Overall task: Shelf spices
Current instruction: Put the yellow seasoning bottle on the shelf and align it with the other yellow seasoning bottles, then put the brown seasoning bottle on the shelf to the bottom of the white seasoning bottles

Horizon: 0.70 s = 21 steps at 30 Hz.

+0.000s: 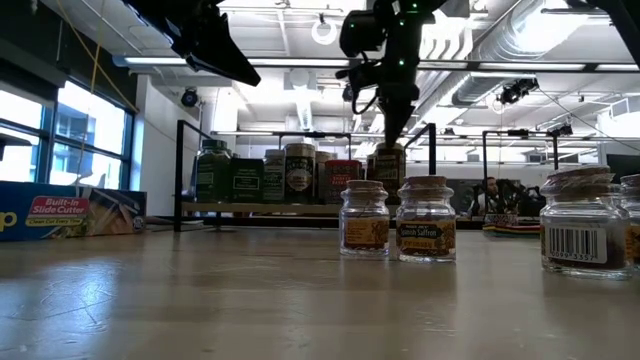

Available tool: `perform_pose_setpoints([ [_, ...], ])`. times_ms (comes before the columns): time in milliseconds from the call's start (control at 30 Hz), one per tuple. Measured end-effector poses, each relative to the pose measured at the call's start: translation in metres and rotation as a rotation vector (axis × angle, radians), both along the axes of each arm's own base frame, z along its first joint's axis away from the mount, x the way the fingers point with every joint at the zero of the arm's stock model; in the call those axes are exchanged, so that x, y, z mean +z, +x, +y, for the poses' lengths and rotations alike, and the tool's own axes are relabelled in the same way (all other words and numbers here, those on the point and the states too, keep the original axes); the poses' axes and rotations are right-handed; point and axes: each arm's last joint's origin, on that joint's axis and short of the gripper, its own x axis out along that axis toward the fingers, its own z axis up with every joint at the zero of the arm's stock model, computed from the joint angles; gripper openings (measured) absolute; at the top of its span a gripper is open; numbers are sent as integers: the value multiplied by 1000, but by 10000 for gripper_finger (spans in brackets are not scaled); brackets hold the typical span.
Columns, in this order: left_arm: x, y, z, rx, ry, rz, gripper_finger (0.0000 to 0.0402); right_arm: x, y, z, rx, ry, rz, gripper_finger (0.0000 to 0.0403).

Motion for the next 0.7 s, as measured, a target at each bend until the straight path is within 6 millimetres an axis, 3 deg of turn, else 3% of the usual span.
perform_pose_setpoints([
  [167, 0, 0, 0, 0, 0, 1, 1, 3, 4, 7, 24, -11, -7, 261],
  [333, 0, 0, 0, 0, 0, 2, 1, 23, 6, 29, 42, -36, -6, 261],
  [500, 0, -1, -3, -3, 1, 0, 1, 52, -7, 68, 19, -54, -89, 261],
  [700, 1, -3, -16, -45, 5, -8, 1, 48, -43, 123, -45, -44, -221, 261],
])
